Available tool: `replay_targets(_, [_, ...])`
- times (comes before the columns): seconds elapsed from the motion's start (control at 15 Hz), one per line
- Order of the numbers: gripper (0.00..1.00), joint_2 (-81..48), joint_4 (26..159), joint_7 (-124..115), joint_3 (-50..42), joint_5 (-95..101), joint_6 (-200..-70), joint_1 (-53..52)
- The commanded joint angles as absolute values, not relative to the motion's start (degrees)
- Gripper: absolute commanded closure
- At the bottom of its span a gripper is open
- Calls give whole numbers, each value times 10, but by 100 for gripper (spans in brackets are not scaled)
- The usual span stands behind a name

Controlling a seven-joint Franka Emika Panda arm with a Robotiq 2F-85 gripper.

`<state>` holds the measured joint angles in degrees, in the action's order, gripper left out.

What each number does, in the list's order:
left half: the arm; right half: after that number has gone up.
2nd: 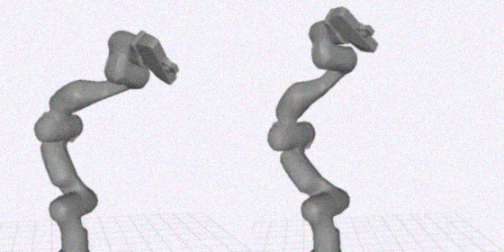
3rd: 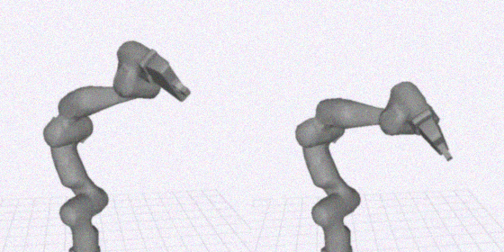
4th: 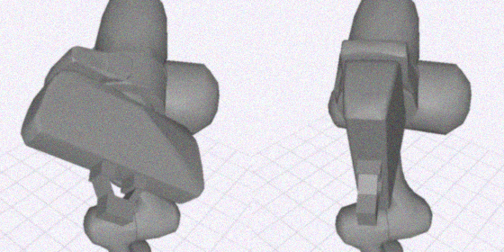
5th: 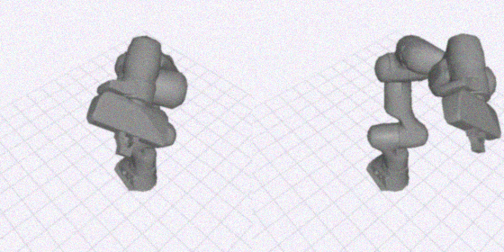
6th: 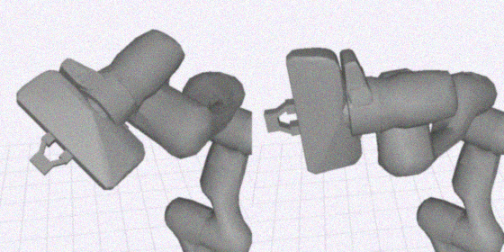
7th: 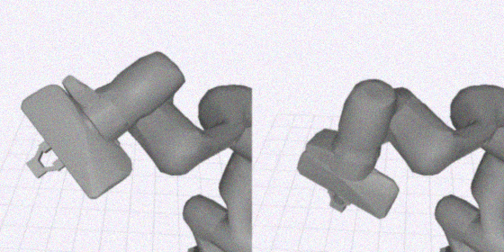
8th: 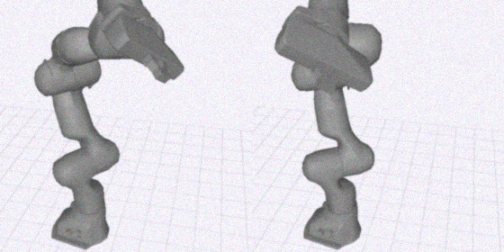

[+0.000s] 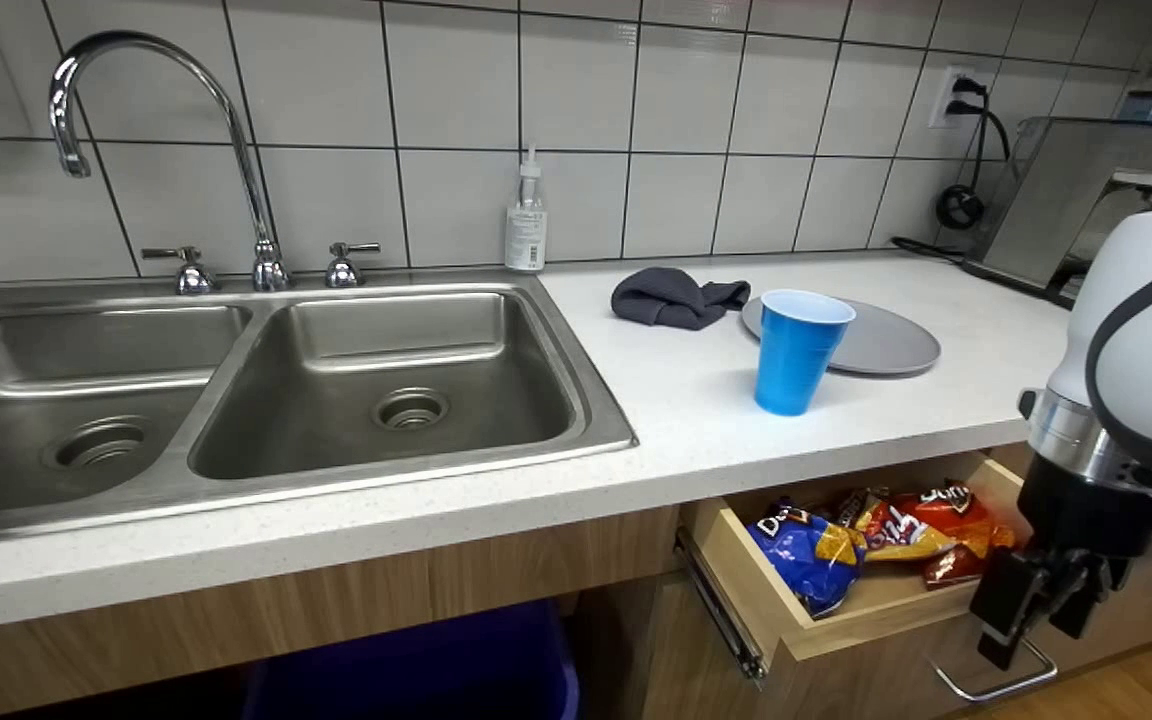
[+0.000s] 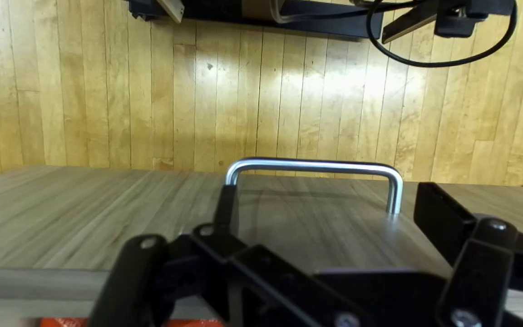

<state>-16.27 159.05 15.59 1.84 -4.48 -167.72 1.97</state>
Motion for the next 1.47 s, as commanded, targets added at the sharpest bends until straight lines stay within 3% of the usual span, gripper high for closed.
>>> replay_targets(0.0, [0, -172, 1590, 155, 39, -39, -1726, 54])
replay_targets(1.4, [0, -180, 1565, 98, 20, -7, -1817, 49])
